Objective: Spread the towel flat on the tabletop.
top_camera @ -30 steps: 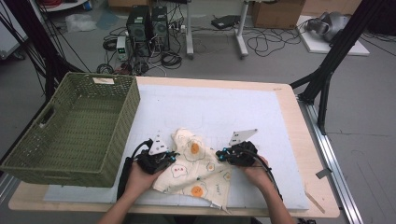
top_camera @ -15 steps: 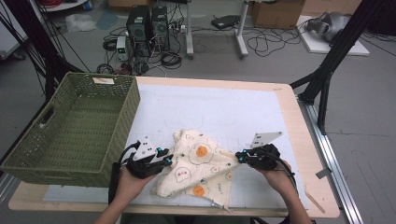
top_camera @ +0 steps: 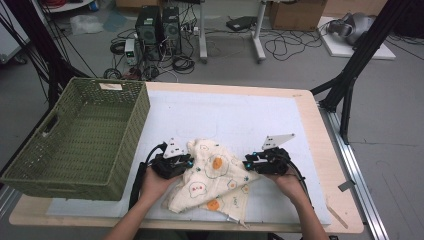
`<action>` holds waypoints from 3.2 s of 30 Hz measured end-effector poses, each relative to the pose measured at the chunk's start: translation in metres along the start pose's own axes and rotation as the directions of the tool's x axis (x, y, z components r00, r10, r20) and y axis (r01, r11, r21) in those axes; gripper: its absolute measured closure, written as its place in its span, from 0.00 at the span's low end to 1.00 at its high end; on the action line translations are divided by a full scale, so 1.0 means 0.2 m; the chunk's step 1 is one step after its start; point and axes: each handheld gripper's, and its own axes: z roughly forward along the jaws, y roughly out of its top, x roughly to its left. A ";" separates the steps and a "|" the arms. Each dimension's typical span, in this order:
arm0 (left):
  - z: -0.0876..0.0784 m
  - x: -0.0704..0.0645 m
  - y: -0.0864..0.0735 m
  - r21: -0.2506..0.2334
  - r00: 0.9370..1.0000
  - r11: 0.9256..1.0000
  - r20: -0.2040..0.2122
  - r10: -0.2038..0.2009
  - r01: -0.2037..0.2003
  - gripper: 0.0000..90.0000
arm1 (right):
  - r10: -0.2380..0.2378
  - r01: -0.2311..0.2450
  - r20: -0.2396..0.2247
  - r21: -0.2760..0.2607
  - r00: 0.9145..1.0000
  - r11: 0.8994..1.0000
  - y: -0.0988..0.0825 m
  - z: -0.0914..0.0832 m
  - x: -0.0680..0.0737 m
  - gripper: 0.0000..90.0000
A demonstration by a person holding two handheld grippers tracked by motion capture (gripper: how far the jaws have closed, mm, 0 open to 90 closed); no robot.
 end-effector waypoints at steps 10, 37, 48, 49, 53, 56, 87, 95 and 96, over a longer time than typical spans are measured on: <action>0.03 -0.04 0.01 0.056 0.997 0.997 -0.035 0.062 -0.060 0.99 | -0.062 0.064 -0.025 0.060 0.998 0.996 0.01 0.10 0.06 0.97; -0.16 0.04 0.00 -0.084 0.987 0.996 -0.161 -0.013 0.000 0.74 | -0.056 0.063 0.155 -0.041 0.986 0.997 0.16 -0.10 0.01 0.68; -0.27 -0.08 -0.13 -0.062 0.996 0.998 -0.084 0.017 -0.022 0.70 | -0.105 0.103 -0.044 -0.054 0.993 0.993 -0.08 -0.10 0.28 0.62; -0.28 -0.08 -0.14 -0.052 0.996 0.998 -0.082 0.022 -0.026 0.69 | -0.110 0.108 -0.060 -0.043 0.992 0.993 -0.10 -0.09 0.30 0.62; -0.29 -0.10 -0.19 0.002 0.998 1.000 -0.051 0.021 -0.021 0.67 | -0.137 0.138 -0.103 0.008 0.985 0.990 -0.14 -0.03 0.34 0.62; -0.28 -0.09 -0.23 0.049 1.000 0.999 0.001 0.020 -0.020 0.76 | -0.154 0.158 -0.104 0.033 0.983 0.987 -0.15 0.00 0.35 0.70; -0.18 0.06 0.01 -0.134 0.999 0.991 -0.047 -0.021 0.015 0.78 | -0.099 0.095 -0.076 -0.055 0.992 0.994 -0.10 -0.15 0.18 0.75; 0.00 0.20 0.12 -0.099 0.990 0.992 -0.113 -0.090 0.079 0.69 | -0.067 0.067 -0.016 0.025 0.998 0.997 -0.10 -0.04 0.10 0.68; 0.03 0.21 0.13 -0.062 0.990 0.994 -0.108 -0.091 0.085 0.66 | -0.064 0.065 -0.012 0.035 0.998 0.997 -0.10 -0.03 0.09 0.68</action>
